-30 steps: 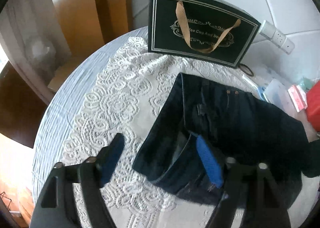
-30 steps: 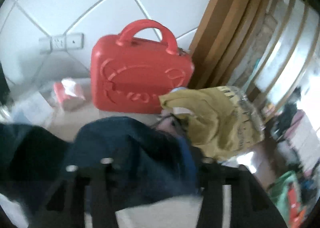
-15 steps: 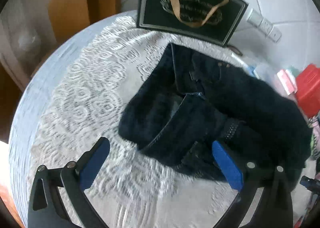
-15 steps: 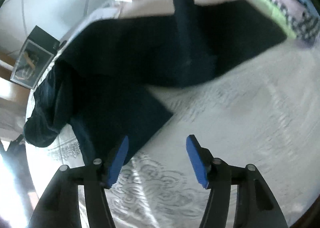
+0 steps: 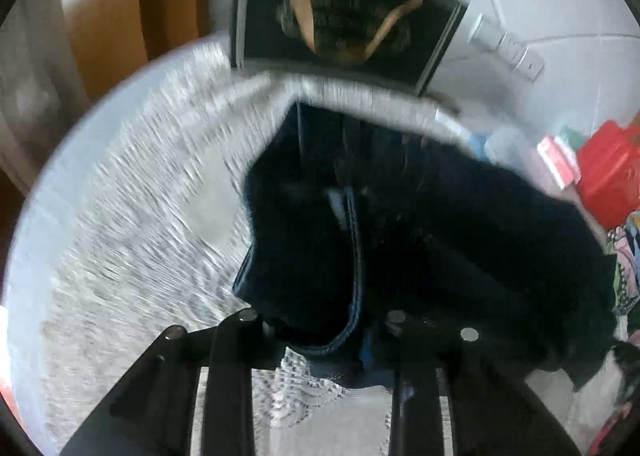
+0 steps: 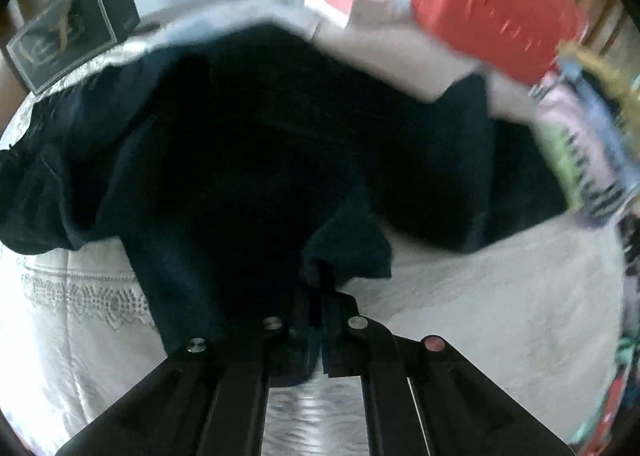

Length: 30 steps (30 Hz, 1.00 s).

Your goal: Fold clothes

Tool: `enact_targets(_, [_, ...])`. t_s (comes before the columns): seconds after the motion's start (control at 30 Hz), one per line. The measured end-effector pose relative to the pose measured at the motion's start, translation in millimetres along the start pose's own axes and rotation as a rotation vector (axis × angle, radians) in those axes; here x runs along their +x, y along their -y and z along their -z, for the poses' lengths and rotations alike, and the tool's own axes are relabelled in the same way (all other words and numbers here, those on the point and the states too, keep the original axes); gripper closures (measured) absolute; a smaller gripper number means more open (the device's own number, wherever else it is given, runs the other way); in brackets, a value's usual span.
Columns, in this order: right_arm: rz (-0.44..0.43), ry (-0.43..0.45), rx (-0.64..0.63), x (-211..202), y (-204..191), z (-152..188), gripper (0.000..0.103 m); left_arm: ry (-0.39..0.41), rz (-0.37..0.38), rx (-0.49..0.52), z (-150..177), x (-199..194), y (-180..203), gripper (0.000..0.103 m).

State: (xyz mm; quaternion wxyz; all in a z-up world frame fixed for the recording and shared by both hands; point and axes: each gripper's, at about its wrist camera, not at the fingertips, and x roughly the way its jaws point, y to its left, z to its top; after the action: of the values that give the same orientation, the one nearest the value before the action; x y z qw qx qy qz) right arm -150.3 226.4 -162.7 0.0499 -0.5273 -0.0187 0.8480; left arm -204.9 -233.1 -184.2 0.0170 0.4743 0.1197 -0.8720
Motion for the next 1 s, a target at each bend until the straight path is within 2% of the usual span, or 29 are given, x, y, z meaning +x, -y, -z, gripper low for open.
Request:
enact_targets(0.17, [0.08,0.181,0.076,-78,53,-14,0.099,0.09,-0.014,-0.058,-3,-65,-32,0.078])
enact_targets(0.33, [0.078,0.251,0.109,-137,101,-12,0.099,0.057,-0.002,-0.124,12,-124,-65,0.078])
enact_targets(0.43, [0.031,0.233,0.084,-152,111,-8,0.099,0.026,-0.006,-0.169,26,-148,-70,0.078])
enact_targets(0.5, [0.002,0.203,0.074,-145,116,-9,0.099,0.018,-0.033,-0.153,32,-150,-63,0.078])
enact_targets(0.6, [-0.045,0.149,0.076,-107,118,-20,0.099,-0.004,-0.073,-0.153,26,-123,-54,0.078])
enact_targets(0.63, [-0.061,0.132,0.077,-94,119,-24,0.095,-0.013,-0.091,-0.158,23,-111,-52,0.078])
enact_targets(0.73, [-0.108,0.078,0.08,-56,122,-35,0.074,-0.04,-0.146,-0.171,15,-77,-48,0.078])
enact_targets(0.77, [-0.119,0.073,0.093,-50,124,-36,0.073,-0.049,-0.164,-0.174,13,-66,-46,0.078])
enact_targets(0.8, [-0.13,0.08,0.114,-50,128,-33,0.072,-0.054,-0.177,-0.172,12,-60,-47,0.078])
enact_targets(0.87, [-0.144,0.085,0.146,-50,137,-21,0.063,-0.063,-0.187,-0.174,11,-53,-49,0.078])
enact_targets(1.0, [-0.13,0.026,0.158,-42,155,14,0.06,-0.076,-0.178,-0.168,11,-45,-54,0.078])
